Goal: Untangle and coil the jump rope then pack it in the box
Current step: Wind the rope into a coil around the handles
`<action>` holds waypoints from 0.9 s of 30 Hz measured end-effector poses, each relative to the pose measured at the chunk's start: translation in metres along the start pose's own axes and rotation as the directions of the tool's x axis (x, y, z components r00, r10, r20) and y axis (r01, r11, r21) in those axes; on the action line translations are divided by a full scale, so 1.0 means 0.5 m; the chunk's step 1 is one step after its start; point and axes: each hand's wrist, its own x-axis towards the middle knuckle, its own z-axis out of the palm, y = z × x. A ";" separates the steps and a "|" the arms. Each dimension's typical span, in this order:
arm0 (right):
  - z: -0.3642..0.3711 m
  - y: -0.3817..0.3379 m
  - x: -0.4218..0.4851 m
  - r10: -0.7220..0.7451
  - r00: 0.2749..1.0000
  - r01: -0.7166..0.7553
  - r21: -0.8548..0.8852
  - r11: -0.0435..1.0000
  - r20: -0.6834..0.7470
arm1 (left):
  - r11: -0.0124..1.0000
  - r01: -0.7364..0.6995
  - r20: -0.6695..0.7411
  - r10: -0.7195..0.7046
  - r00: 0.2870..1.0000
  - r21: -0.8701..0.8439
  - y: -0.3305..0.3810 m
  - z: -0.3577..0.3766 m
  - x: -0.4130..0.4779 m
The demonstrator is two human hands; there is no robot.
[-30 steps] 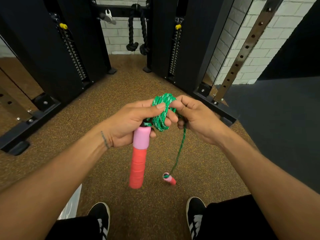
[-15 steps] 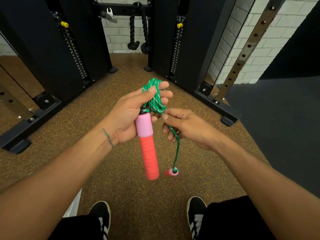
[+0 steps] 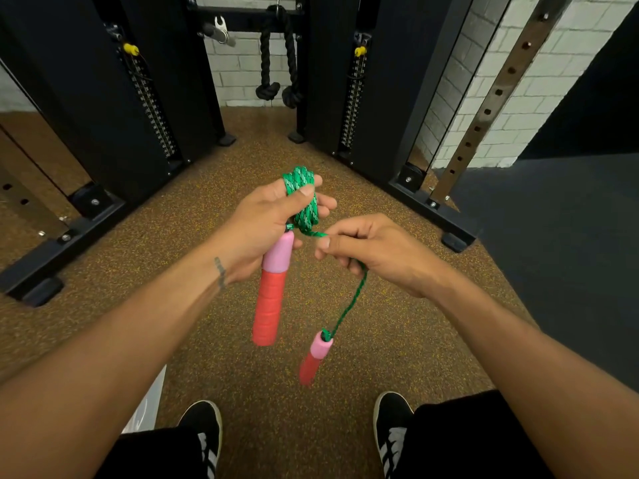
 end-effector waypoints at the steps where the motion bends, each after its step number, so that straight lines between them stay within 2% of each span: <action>1: -0.003 0.000 0.000 -0.019 1.000 0.019 0.002 1.000 -0.015 | 0.999 0.001 0.022 -0.002 1.000 0.032 -0.001 0.001 0.000; 6: -0.014 0.000 -0.003 -0.084 0.996 0.086 0.094 0.992 -0.031 | 0.958 0.016 0.100 -0.046 0.994 0.287 -0.008 0.005 -0.004; 8: -0.017 -0.004 -0.005 -0.112 0.992 0.119 0.128 0.985 -0.057 | 0.943 0.050 0.133 -0.098 0.986 0.329 -0.009 0.006 -0.007; 12: -0.020 -0.019 -0.012 -0.166 0.980 0.184 0.172 0.968 -0.111 | 0.968 0.163 0.225 -0.205 0.952 0.192 -0.007 0.008 -0.016; 19: -0.027 -0.007 -0.004 -0.170 0.957 0.191 0.071 0.979 -0.233 | 0.981 0.180 0.304 -0.192 0.933 0.068 0.003 0.005 -0.019; 23: -0.026 -0.002 -0.002 -0.171 0.961 0.193 0.085 0.978 -0.217 | 0.983 0.142 0.411 -0.178 0.894 0.117 0.004 -0.004 -0.018; 27: -0.028 0.000 0.001 -0.147 0.963 0.170 0.089 0.981 -0.224 | 0.984 0.135 0.425 -0.174 0.888 0.120 -0.002 -0.007 -0.015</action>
